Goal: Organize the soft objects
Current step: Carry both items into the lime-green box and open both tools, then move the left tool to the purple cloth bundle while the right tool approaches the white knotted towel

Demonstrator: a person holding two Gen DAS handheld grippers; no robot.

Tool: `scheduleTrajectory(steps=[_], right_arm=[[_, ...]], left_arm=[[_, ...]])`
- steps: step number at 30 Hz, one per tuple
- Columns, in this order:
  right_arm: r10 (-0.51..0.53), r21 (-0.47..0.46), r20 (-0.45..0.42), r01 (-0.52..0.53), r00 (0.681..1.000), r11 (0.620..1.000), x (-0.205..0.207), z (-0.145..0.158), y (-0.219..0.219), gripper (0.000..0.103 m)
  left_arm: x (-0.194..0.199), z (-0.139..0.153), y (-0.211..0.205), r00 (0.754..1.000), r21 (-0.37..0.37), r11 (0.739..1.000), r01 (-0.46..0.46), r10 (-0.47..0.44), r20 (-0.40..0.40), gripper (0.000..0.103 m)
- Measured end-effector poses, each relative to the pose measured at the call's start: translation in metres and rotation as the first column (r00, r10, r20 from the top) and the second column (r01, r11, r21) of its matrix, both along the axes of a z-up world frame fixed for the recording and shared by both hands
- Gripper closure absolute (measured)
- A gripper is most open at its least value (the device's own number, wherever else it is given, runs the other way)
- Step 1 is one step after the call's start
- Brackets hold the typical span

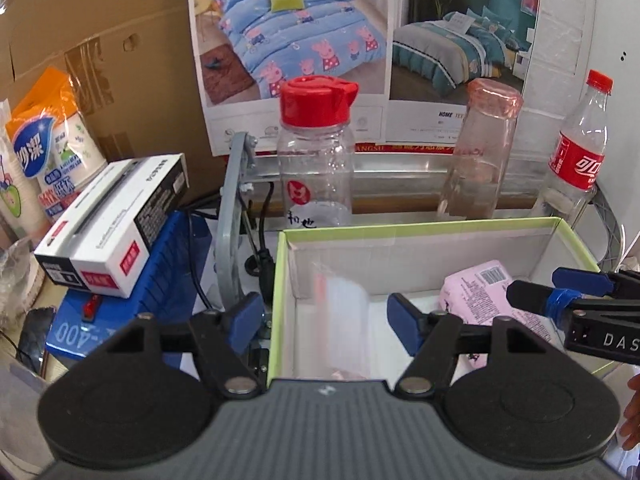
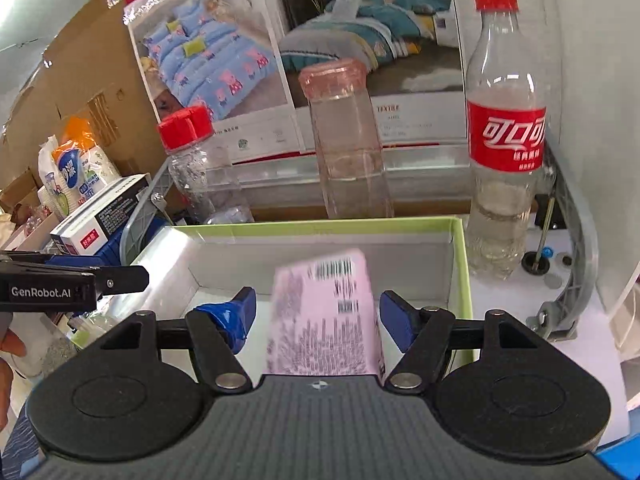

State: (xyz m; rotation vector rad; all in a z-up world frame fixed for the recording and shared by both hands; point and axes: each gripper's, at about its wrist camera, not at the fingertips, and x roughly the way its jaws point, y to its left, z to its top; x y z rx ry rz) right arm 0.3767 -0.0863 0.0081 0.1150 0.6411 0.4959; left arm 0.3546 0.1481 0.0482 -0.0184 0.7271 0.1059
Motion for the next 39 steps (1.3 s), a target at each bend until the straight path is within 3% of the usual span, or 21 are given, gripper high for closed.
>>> scheduleTrajectory(steps=[5, 9, 13, 18, 22, 28, 32, 36, 39], right_arm=[[-0.022, 0.015, 0.055, 0.022, 0.998, 1.0, -0.01, 0.005, -0.002, 0.045], [-0.011, 0.019, 0.074, 0.009, 0.997, 1.0, -0.035, 0.014, -0.008, 0.045], [-0.01, 0.001, 0.139, 0.01, 0.99, 1.0, -0.085, 0.021, -0.017, 0.044], [-0.063, 0.025, 0.163, 0.06, 0.985, 0.998, -0.157, 0.009, -0.032, 0.043], [-0.124, 0.025, 0.148, 0.122, 0.981, 0.992, -0.201, -0.009, -0.042, 0.043], [-0.23, -0.022, 0.094, 0.233, 0.969, 0.972, -0.269, -0.034, -0.075, 0.043], [-0.394, -0.093, 0.072, 0.399, 0.916, 0.912, -0.322, -0.034, -0.129, 0.043], [-0.582, -0.131, 0.137, 0.597, 0.801, 0.791, -0.375, -0.013, -0.179, 0.043], [-0.611, -0.077, 0.183, 0.631, 0.77, 0.772, -0.387, -0.005, -0.184, 0.043]], left_arm=[[-0.015, 0.001, 0.006, 1.0, -0.008, 1.0, -0.005, 0.005, 0.006, 0.033], [-0.053, 0.004, 0.017, 1.0, -0.013, 1.0, -0.01, 0.011, 0.027, 0.032], [-0.101, -0.003, 0.032, 0.999, -0.036, 0.999, -0.039, 0.04, 0.02, 0.032], [-0.16, -0.022, 0.053, 0.994, -0.091, 0.99, -0.112, 0.111, -0.02, 0.031], [-0.201, -0.041, 0.067, 0.984, -0.126, 0.977, -0.172, 0.165, -0.061, 0.031], [-0.231, -0.053, 0.072, 0.978, -0.093, 0.976, -0.196, 0.187, -0.094, 0.031], [-0.235, -0.05, 0.067, 0.982, -0.101, 0.977, -0.185, 0.18, -0.064, 0.031], [-0.232, -0.047, 0.056, 0.988, -0.122, 0.981, -0.153, 0.147, -0.052, 0.031], [-0.235, -0.047, 0.047, 0.991, -0.121, 0.984, -0.133, 0.128, -0.05, 0.03]])
